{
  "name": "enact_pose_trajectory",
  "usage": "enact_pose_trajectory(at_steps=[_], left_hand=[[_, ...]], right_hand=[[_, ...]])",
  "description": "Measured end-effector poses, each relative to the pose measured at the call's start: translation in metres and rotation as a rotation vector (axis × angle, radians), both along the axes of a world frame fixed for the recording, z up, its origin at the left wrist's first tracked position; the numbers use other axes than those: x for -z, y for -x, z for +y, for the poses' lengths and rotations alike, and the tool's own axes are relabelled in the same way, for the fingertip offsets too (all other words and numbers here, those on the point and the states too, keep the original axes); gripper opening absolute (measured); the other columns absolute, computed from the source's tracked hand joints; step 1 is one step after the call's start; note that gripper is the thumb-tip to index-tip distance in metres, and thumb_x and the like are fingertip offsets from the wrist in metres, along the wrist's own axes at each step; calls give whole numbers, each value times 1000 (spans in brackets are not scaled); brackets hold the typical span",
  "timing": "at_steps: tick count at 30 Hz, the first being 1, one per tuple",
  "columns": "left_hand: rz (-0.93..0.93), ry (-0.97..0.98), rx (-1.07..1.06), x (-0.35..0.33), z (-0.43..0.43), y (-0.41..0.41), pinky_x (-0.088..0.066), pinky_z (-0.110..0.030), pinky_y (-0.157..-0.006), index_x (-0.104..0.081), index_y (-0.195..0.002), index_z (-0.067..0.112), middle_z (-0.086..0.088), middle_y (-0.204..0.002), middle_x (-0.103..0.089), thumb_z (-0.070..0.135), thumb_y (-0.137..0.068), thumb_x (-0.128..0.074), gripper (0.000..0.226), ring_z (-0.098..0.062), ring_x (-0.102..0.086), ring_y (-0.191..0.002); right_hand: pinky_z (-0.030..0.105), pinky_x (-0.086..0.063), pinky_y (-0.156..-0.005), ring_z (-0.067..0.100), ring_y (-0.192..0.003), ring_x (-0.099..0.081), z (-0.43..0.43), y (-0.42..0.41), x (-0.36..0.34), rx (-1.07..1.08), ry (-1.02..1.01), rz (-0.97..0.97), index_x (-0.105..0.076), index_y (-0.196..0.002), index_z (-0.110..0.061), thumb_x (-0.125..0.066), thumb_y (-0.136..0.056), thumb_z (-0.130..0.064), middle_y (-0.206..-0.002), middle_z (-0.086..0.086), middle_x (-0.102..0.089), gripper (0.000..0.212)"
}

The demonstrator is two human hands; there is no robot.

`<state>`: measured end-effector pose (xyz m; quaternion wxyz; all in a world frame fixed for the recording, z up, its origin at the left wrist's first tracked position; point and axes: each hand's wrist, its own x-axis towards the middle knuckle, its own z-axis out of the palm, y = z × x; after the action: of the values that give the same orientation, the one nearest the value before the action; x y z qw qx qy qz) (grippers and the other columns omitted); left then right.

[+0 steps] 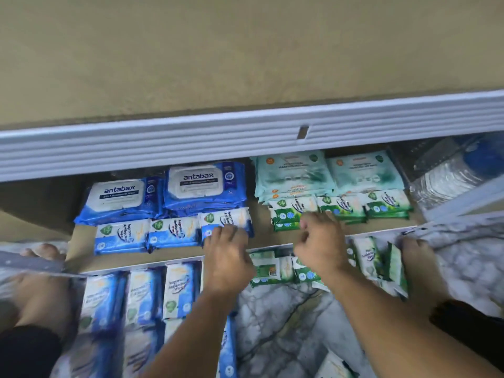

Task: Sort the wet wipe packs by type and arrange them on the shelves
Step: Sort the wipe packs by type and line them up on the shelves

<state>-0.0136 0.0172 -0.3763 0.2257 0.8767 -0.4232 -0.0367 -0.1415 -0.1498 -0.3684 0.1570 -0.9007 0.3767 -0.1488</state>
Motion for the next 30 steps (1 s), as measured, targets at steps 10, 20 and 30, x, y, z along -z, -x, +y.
enact_pose_trajectory(at_steps=[10, 20, 30], left_hand=[[16, -638, 85, 36, -2, 52, -35, -41, -110, -23, -154, 11, -8, -148, -36, 23, -92, -57, 71, -30, -35, -134], [34, -654, 309, 46, 3, 70, -32, -40, -113, -31, -150, 10, -11, -145, -36, 22, -88, -64, 71, -30, -36, -133], [436, -340, 170, 8, 56, 103, -39, -21, -102, -55, -142, 25, -3, -132, -47, 29, -77, -74, 67, -21, -47, -122]], right_hand=[[46, -22, -99, 25, -129, -27, 39, 20, 48, -207, -153, 700, -47, -139, -26, -64, -86, -39, -142, -3, -38, 57], [44, -21, -98, 23, -130, -28, 67, 75, 49, -135, -144, 690, -59, -123, -26, -64, -86, -38, -143, -5, -37, 39], [39, -20, -80, 19, -123, -35, 108, 114, 6, -15, -275, 590, -55, -108, -32, -71, -83, -27, -129, -11, -49, 30]])
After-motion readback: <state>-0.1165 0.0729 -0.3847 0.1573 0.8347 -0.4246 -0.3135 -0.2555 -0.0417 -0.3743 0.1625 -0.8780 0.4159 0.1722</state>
